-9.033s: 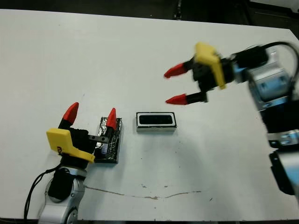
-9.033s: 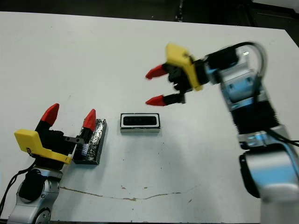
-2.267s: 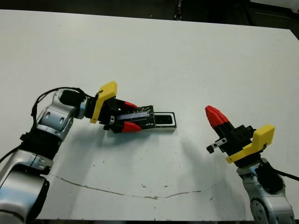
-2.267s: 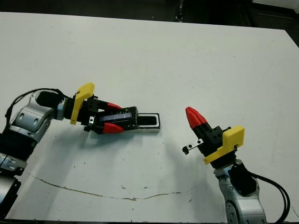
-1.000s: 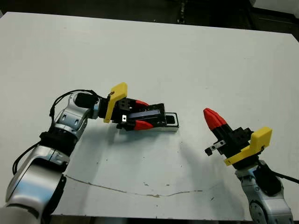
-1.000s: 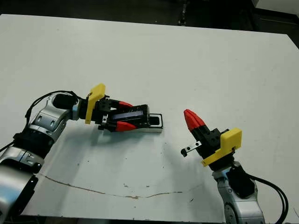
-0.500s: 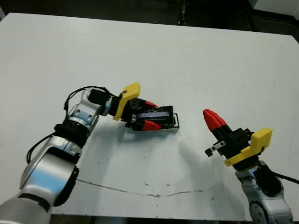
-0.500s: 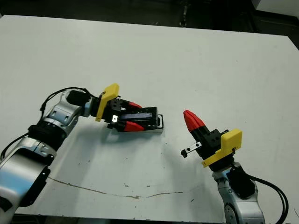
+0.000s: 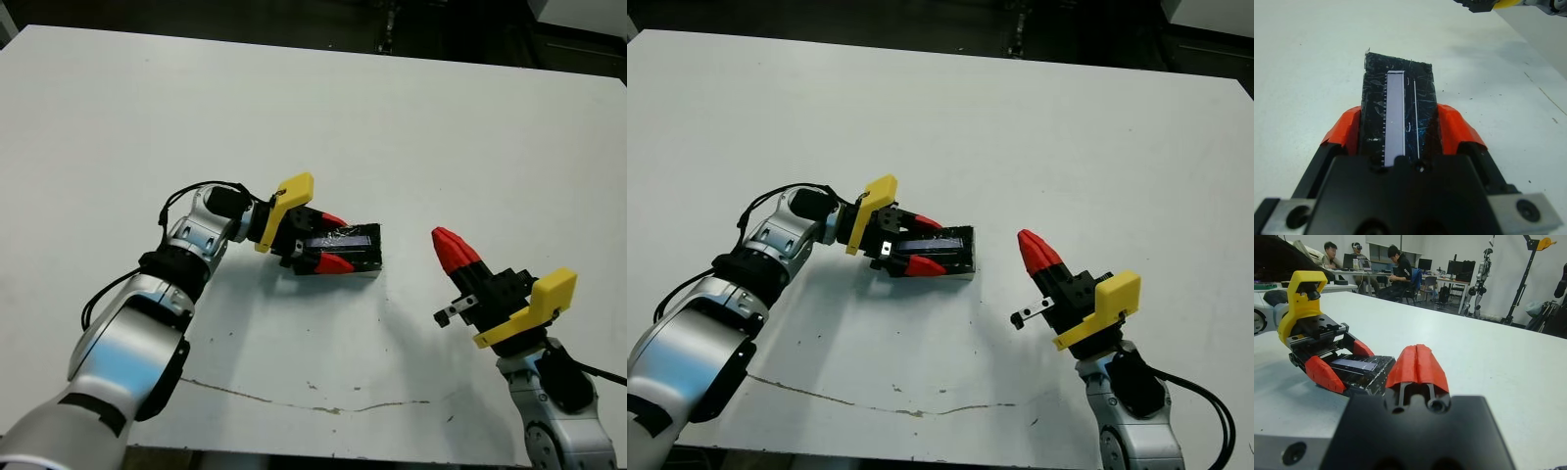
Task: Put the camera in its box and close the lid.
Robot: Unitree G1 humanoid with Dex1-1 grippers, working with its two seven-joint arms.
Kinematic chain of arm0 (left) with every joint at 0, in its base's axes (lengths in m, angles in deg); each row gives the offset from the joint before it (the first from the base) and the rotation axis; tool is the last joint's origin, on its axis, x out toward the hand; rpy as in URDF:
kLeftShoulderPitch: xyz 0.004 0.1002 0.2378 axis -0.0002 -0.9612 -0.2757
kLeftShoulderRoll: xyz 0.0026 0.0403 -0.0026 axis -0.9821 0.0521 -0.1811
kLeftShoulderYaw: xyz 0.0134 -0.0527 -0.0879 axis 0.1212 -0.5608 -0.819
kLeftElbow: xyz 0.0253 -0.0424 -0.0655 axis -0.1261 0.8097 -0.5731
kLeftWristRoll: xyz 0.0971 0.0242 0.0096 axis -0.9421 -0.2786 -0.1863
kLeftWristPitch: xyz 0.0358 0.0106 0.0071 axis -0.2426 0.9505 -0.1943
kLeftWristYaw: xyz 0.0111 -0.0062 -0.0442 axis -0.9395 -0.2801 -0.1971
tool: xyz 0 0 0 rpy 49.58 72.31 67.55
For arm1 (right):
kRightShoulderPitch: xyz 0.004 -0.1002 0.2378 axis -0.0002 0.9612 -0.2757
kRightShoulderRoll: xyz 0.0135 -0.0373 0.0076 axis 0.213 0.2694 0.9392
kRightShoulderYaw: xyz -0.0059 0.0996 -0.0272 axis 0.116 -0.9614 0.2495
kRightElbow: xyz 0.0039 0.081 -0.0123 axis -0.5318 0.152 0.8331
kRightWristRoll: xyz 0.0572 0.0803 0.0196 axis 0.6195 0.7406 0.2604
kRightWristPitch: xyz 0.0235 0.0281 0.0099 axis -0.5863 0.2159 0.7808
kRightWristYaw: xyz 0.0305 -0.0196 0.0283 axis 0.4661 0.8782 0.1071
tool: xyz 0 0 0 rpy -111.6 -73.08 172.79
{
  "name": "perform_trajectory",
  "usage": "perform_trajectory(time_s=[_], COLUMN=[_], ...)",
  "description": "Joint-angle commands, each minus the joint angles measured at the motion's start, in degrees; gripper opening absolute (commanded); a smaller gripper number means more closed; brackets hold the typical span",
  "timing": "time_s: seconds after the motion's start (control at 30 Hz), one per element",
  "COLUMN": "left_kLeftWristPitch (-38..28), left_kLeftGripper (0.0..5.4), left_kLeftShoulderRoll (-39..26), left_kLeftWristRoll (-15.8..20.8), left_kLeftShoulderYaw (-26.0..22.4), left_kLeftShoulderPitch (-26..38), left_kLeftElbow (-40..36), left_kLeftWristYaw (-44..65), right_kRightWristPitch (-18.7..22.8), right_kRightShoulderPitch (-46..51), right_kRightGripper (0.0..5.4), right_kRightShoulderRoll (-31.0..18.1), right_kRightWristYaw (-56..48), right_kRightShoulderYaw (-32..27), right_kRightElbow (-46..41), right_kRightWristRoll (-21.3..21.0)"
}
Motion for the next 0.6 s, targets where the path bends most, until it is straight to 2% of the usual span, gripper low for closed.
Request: perform_trajectory(time_s=[0.03,0.3,0.37,0.53,0.6], left_kLeftWristPitch=[-1.66,-5.97,-6.00,-3.42,-0.64], left_kLeftGripper=[3.11,3.11,3.11,3.11,3.50], left_kLeftShoulderRoll=[8.65,10.47,10.26,9.52,9.64], left_kLeftWristRoll=[-2.76,-3.36,-4.53,-7.77,-8.57], left_kLeftShoulderYaw=[2.59,2.12,2.89,5.15,5.84], left_kLeftShoulderPitch=[-3.01,-2.69,-2.49,-3.15,-3.26], left_kLeftElbow=[3.82,6.31,6.14,3.59,3.16], left_kLeftWristYaw=[0.37,0.84,-0.17,-5.15,-7.35], right_kRightWristPitch=[-0.69,-0.87,-1.15,-0.61,-0.41], right_kRightShoulderPitch=[0.74,0.70,0.70,1.01,0.90], right_kRightGripper=[0.00,0.00,0.00,0.00,0.00], right_kRightShoulderRoll=[-0.10,-0.16,-0.11,-0.13,-0.14], right_kRightWristYaw=[0.18,0.00,0.00,0.49,0.13], right_kRightShoulderYaw=[-0.75,-0.77,-0.78,-0.73,-0.77], right_kRightElbow=[-0.29,-0.03,0.11,-0.40,-0.19], right_kRightWristRoll=[0.41,0.53,0.38,0.16,0.88])
